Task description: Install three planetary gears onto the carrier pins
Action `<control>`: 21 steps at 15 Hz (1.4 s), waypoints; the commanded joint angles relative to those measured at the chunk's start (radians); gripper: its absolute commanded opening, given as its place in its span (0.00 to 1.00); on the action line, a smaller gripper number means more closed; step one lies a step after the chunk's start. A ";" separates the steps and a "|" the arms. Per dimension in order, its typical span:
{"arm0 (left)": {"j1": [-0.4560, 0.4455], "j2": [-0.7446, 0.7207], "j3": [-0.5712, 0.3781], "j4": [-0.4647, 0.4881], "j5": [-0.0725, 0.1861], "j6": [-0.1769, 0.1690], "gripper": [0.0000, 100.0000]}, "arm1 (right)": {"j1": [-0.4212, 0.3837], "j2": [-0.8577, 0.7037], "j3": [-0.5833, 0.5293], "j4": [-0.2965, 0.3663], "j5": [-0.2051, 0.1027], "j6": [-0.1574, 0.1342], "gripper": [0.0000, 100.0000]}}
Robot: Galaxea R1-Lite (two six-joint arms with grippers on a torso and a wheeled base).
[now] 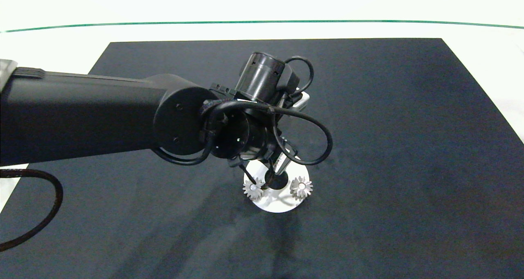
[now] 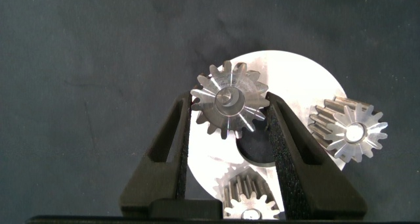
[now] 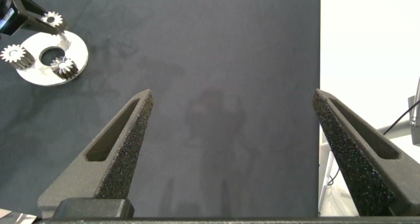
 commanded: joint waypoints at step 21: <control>-0.004 0.009 0.021 0.000 0.026 0.014 0.22 | 0.002 -0.006 0.005 0.002 -0.001 -0.002 1.00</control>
